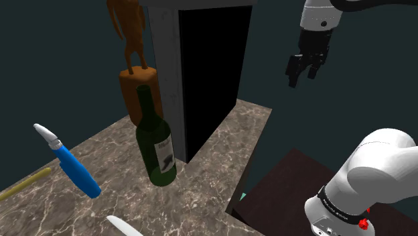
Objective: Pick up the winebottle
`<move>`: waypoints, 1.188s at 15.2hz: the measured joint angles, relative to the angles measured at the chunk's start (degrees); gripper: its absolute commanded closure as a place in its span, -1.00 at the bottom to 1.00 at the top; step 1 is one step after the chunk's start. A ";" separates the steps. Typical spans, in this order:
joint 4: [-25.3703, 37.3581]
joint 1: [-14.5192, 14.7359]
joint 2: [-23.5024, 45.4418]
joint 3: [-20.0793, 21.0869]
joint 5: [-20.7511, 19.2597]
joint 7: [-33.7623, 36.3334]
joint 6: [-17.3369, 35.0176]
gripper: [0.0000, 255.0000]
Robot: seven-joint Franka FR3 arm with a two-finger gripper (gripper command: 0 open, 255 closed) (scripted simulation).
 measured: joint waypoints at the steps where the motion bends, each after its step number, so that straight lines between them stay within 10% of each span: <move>1: 0.00 0.00 0.00 0.00 0.00 0.00 0.00 -1.00; 18: 14.54 4.14 15.89 17.22 13.23 20.83 3.87 -1.00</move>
